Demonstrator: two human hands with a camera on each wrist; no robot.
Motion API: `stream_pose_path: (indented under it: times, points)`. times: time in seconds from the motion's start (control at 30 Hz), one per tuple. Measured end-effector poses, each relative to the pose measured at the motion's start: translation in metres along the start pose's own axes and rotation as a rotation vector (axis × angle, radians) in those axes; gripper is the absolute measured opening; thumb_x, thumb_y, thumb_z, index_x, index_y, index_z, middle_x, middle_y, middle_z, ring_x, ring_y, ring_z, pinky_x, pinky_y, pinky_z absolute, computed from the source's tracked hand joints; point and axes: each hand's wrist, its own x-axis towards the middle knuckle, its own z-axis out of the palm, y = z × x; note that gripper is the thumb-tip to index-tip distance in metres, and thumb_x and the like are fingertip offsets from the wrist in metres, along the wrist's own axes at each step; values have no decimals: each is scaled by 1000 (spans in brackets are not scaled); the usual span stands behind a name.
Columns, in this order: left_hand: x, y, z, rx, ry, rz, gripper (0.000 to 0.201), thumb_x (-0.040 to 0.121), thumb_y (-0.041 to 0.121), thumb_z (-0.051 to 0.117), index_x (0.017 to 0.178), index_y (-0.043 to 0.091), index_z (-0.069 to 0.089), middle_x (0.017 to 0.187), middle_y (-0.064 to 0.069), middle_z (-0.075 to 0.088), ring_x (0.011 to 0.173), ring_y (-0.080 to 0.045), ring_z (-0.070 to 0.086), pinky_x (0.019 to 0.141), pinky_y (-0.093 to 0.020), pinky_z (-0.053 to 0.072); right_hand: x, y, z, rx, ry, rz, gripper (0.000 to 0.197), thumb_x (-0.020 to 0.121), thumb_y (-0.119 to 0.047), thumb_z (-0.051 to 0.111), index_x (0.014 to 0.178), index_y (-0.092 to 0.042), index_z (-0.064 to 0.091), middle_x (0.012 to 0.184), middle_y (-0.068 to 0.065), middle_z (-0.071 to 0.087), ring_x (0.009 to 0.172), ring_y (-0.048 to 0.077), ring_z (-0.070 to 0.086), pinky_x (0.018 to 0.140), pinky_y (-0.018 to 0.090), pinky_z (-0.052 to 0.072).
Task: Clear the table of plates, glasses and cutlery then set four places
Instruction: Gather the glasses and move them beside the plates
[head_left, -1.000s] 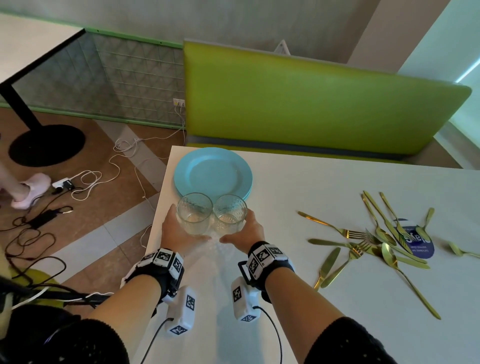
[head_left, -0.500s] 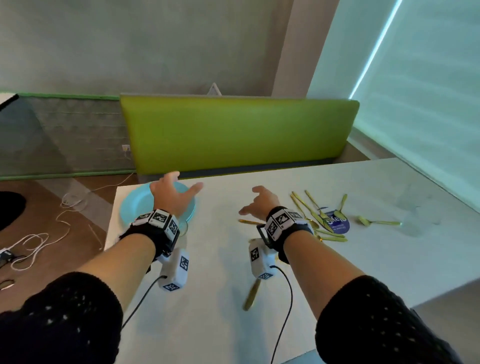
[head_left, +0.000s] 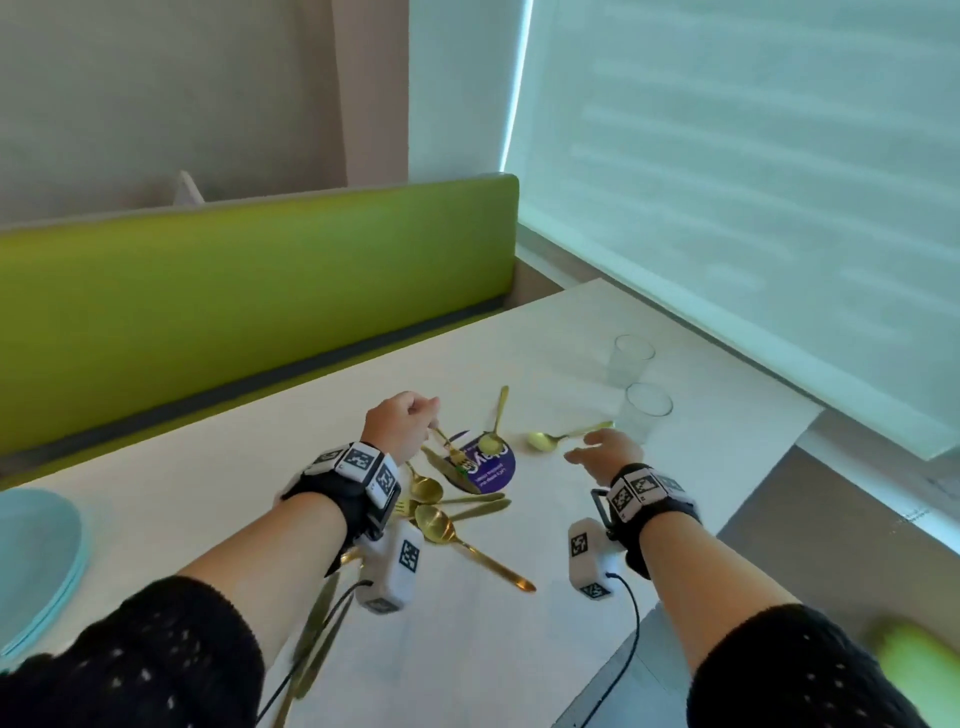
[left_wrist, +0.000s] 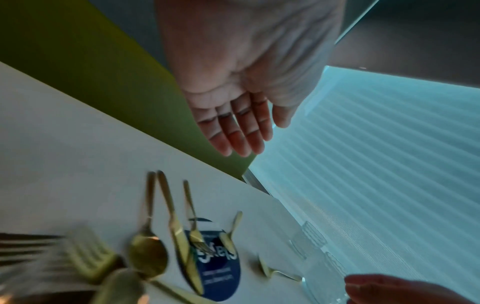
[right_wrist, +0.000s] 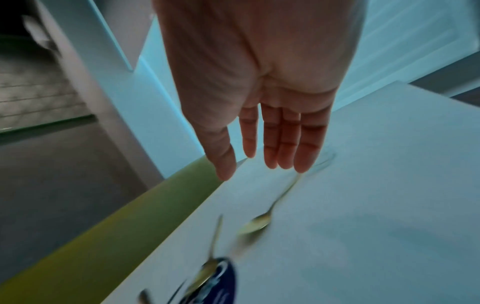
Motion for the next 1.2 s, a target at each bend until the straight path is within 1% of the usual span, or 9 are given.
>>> stream_pose_path:
  times: [0.1,0.2,0.3,0.37,0.5,0.57,0.87,1.07,1.2]
  points:
    - [30,23,47,11,-53,7,23,93,33,51,87,14,61,85,2,67,78,-16,61,83,-30,51,45,41,-26,1,27,121,57,85,-28,66,135,-8,48,141,9,48,130,26,45,107,31,36]
    - [53,35,86,6,-117,-4,21,92,33,52,87,15,61,86,0,68,80,-18,62,86,-32,50,81,70,-41,73,87,227,64,83,-27,68,137,-3,42,140,14,48,129,29,45,102,33,39]
    - [71,43,116,6,-142,-15,20,91,30,54,90,12,63,77,4,64,75,-16,60,77,-26,49,114,87,-46,186,138,282,75,79,-26,73,140,-5,35,138,17,48,128,32,46,100,36,41]
    - [80,47,130,4,-142,-22,17,91,29,55,93,13,62,82,3,65,76,-15,61,73,-21,47,131,93,-44,241,145,283,82,76,-24,77,142,-8,31,138,17,48,129,32,45,102,37,40]
    - [99,45,150,2,-149,-65,14,89,30,59,95,17,60,94,-1,66,77,-16,62,80,-26,50,158,99,-36,316,164,227,92,70,-24,82,144,-11,28,145,13,42,134,28,40,107,33,34]
    - [107,43,157,13,-150,-84,17,88,31,61,99,17,60,95,0,65,76,-16,62,83,-27,50,167,101,-32,346,188,193,93,67,-23,83,142,-12,30,142,11,45,132,27,42,107,33,34]
    - [128,44,180,82,-216,-84,39,84,31,65,117,17,51,98,4,63,92,-13,57,81,-21,36,190,101,-24,347,260,90,76,63,-27,83,127,-17,44,123,8,60,115,26,55,98,32,42]
    - [135,51,197,159,-335,2,59,80,26,70,132,21,42,122,0,53,98,-13,53,86,-22,40,193,81,-37,289,230,-18,70,63,-24,83,122,-15,47,120,10,59,109,26,56,89,26,42]
    - [141,58,209,151,-408,53,85,73,25,77,143,27,29,143,-2,40,125,-17,46,96,-24,39,196,52,-44,276,76,-160,68,61,-22,85,119,-18,49,109,4,58,94,18,54,81,23,43]
